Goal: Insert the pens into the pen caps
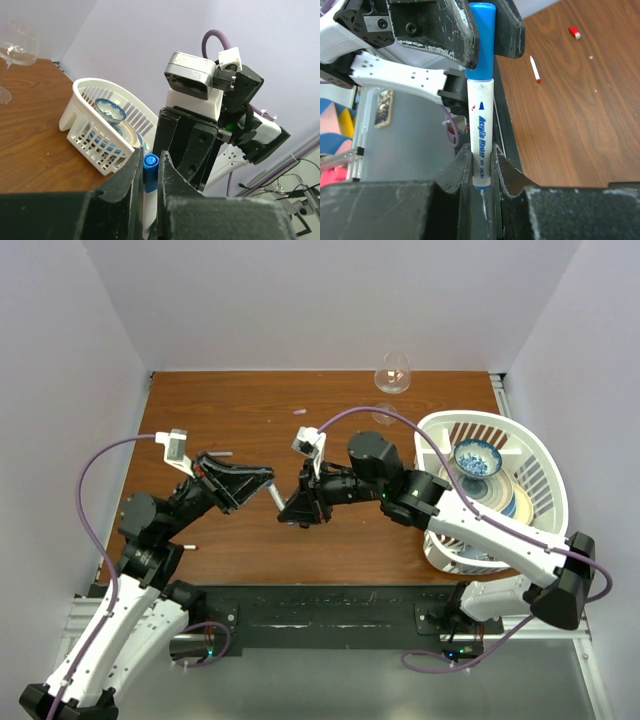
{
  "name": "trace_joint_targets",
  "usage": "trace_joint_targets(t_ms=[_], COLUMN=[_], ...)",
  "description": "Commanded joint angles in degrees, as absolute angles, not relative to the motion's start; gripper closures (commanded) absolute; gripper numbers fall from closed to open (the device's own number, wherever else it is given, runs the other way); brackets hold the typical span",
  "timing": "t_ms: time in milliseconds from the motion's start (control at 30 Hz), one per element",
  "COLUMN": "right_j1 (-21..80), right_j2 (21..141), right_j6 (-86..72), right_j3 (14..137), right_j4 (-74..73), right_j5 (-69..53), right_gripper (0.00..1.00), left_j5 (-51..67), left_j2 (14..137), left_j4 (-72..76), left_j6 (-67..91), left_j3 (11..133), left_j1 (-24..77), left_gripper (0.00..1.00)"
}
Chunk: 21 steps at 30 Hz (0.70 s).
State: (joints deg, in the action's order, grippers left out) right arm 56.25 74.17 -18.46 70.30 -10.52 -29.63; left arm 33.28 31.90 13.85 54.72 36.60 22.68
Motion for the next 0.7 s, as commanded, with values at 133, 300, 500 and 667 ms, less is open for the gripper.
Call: trace_joint_targets(t_ms=[133,300,500,667], right_j1=[48.88,48.25,48.16,47.73], right_j2=[76.46,80.23,84.63,87.53], right_j6=[-16.18,-14.85,-13.98,-12.22], right_j3=[79.89,83.23,87.79,91.66], right_j4=[0.18,0.18,-1.04,-1.14], right_j5=[-26.28,-27.16,-27.34,-26.02], right_gripper=[1.00,1.00,1.00,1.00], left_j5=[42.28,43.77,44.03,43.42], left_j2=[31.73,31.55,32.78,33.49], left_j4=[1.07,8.69,13.70,7.58], left_j6=[53.62,59.05,62.66,60.65], left_j3=[32.08,27.25,25.41,24.17], left_j1=[23.99,23.99,24.08,24.35], left_gripper=[1.00,1.00,1.00,1.00])
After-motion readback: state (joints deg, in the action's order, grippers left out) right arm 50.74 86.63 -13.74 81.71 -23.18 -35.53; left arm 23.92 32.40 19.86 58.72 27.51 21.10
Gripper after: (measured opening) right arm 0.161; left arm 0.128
